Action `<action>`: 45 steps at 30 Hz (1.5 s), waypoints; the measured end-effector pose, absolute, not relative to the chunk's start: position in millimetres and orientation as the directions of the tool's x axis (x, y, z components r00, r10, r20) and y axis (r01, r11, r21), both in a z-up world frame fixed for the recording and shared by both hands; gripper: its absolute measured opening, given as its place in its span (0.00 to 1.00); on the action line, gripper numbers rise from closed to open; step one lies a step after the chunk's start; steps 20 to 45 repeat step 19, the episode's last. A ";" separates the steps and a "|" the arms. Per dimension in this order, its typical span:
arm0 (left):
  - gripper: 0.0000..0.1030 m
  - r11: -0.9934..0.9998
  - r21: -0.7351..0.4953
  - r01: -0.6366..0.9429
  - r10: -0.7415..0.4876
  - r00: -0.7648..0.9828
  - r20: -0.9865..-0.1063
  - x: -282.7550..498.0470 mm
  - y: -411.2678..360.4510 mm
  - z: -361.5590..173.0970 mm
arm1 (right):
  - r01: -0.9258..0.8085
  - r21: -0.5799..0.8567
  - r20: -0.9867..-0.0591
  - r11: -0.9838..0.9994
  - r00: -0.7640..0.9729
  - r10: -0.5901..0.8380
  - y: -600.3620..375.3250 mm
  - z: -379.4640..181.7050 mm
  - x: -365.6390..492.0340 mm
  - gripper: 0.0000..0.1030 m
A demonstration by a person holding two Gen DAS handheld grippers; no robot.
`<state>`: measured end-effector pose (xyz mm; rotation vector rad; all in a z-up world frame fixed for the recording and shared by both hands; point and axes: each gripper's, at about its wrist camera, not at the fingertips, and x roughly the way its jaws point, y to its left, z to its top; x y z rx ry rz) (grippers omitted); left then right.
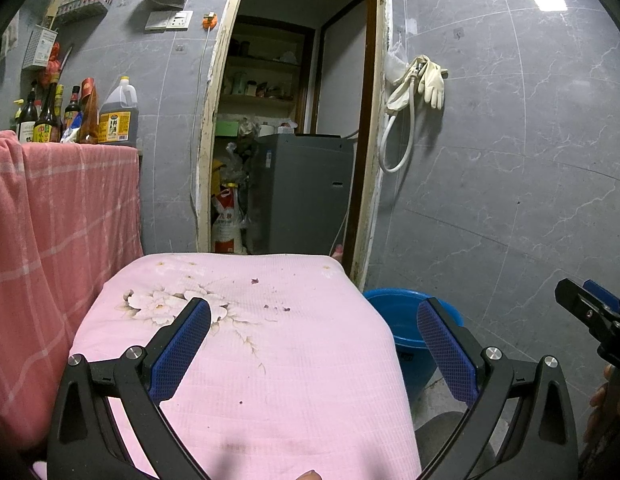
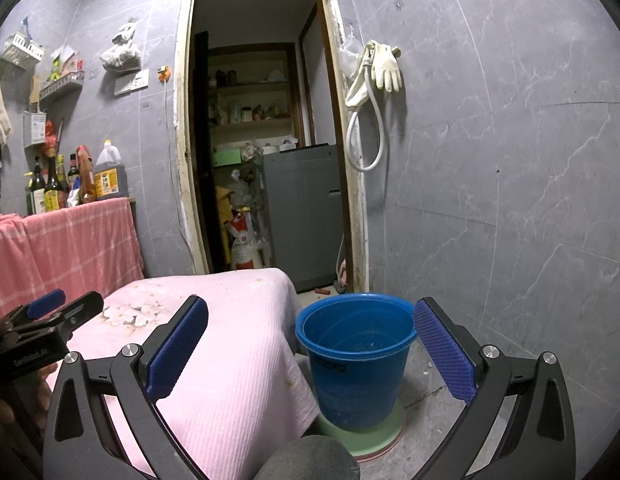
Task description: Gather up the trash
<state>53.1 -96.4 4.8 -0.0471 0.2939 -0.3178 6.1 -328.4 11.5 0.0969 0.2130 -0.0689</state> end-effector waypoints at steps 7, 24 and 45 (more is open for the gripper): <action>0.98 0.951 -0.095 0.295 -0.309 0.908 -0.283 53.9 -93.7 3.1 | 0.080 0.089 -0.215 0.993 0.975 -0.059 -327.4 11.2 6.4 1.00; 0.98 0.953 -0.079 0.294 -0.304 0.908 -0.288 57.0 -96.0 -2.2 | 0.078 0.087 -0.220 0.993 0.974 -0.058 -324.6 7.9 4.3 1.00; 0.98 0.953 -0.079 0.294 -0.304 0.908 -0.288 57.0 -96.0 -2.2 | 0.078 0.087 -0.220 0.993 0.974 -0.058 -324.6 7.9 4.3 1.00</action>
